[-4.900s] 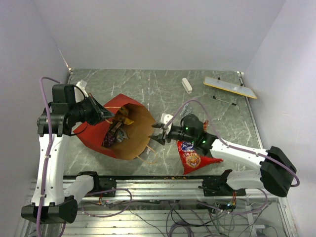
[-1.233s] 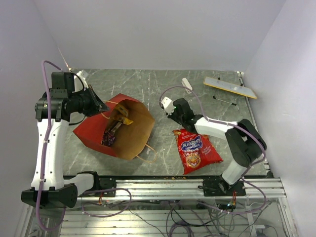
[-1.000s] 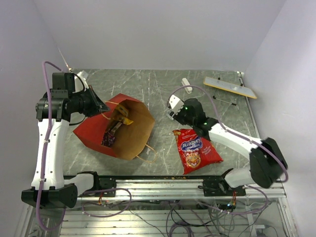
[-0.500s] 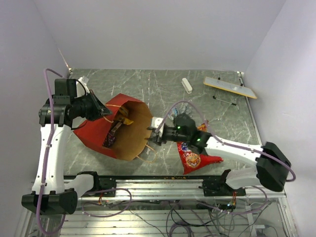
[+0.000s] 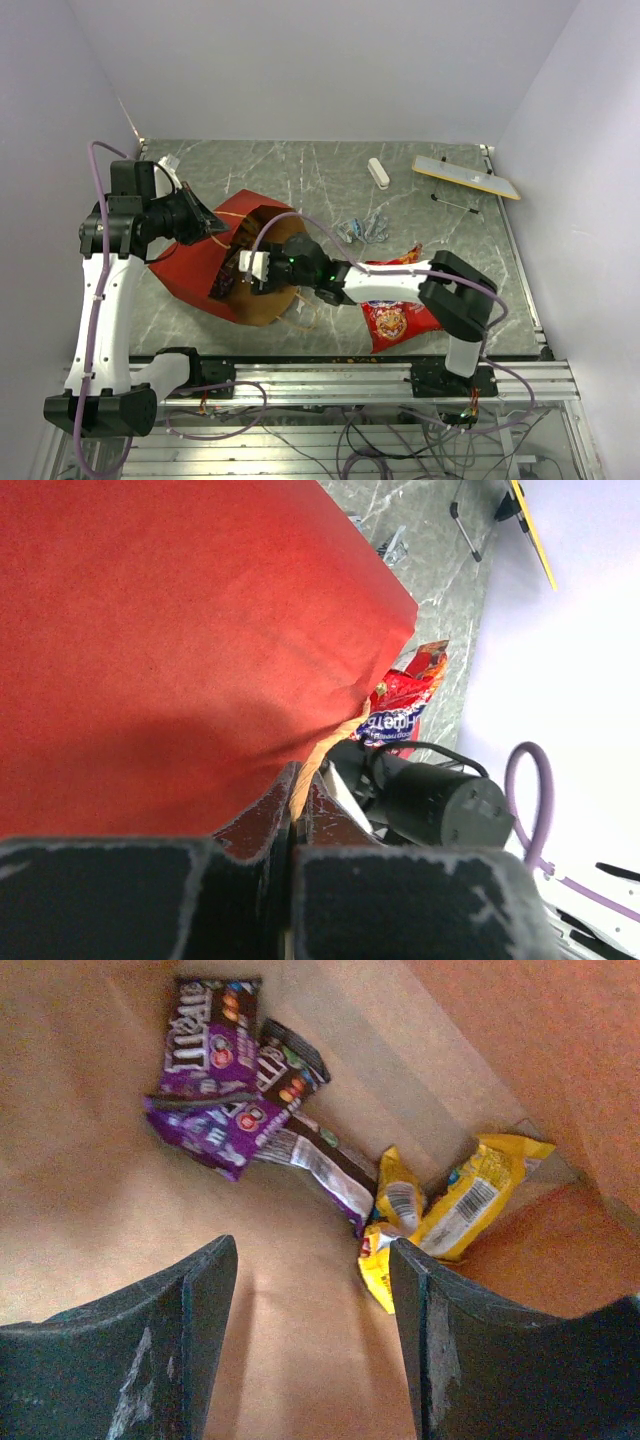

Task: Take the snacks out of the paper bag
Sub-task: Take out the snack from the paper bag.

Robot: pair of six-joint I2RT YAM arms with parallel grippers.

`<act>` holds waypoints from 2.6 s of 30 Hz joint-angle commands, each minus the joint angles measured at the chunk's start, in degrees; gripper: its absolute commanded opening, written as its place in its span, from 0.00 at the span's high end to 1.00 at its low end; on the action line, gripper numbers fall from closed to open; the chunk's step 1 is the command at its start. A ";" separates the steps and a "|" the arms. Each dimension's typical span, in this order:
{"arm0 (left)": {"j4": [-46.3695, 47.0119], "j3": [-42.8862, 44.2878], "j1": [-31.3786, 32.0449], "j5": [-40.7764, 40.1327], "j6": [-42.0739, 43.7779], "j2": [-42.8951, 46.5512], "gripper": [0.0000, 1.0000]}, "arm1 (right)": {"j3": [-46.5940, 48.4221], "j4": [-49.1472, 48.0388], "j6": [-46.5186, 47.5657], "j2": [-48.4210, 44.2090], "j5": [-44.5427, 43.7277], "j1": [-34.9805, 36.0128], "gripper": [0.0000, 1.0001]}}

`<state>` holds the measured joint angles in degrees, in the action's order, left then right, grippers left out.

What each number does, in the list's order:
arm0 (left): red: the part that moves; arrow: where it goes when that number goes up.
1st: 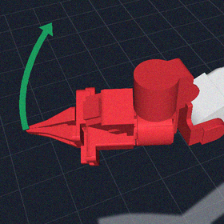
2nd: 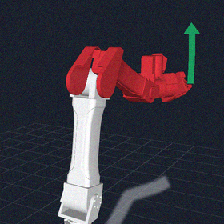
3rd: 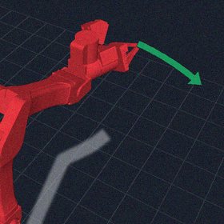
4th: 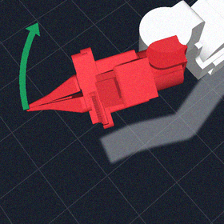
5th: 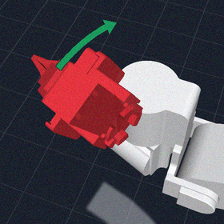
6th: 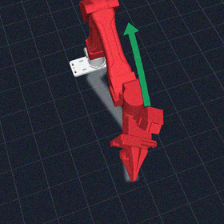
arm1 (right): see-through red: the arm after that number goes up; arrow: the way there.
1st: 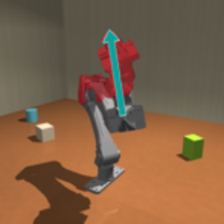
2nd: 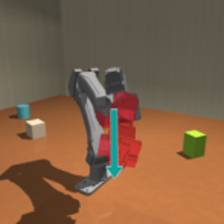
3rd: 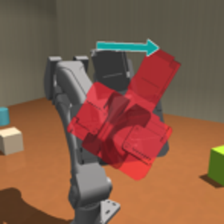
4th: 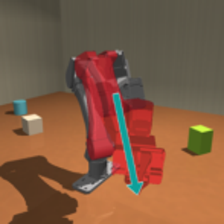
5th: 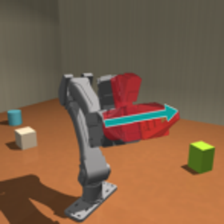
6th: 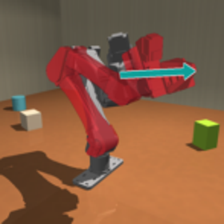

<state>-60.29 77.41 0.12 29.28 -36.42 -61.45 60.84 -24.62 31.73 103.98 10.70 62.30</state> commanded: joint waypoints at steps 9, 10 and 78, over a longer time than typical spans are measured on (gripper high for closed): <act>-2.62 4.04 0.15 0.01 2.66 -1.88 0.93 | 6.69 -9.28 11.00 15.12 -14.36 -0.72 0.36; -3.08 4.06 0.18 -0.07 2.61 -1.91 0.93 | 6.94 -9.58 11.73 15.71 -14.42 -0.96 0.36; -0.24 3.63 0.14 -5.06 1.29 -0.23 0.93 | -3.04 13.73 -1.12 -25.75 -15.27 -2.65 1.00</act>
<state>-61.54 79.99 0.12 25.08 -36.67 -61.93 60.23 -12.84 27.29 85.73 -0.32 60.05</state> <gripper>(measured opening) 0.077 0.039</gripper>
